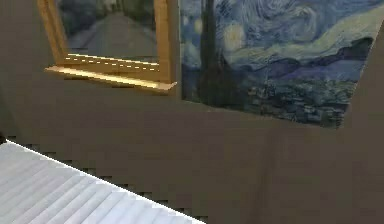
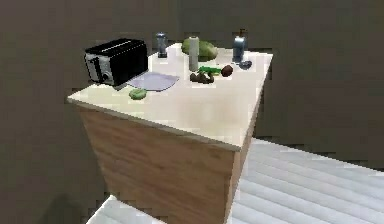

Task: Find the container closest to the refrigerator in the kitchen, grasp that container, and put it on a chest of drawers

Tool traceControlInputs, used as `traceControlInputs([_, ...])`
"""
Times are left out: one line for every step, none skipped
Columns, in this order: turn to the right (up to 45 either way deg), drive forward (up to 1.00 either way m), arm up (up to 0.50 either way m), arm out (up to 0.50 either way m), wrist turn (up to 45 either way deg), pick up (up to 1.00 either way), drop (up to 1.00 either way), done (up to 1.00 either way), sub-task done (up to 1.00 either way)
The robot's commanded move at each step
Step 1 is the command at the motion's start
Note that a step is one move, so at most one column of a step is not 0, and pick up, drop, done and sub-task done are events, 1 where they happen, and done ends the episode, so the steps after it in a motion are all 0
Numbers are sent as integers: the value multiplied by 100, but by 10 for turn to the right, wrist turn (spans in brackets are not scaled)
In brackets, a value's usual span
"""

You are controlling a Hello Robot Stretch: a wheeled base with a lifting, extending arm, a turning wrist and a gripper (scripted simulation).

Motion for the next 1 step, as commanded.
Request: traceControlInputs([0,35,0,0,0,0,0,0,0])
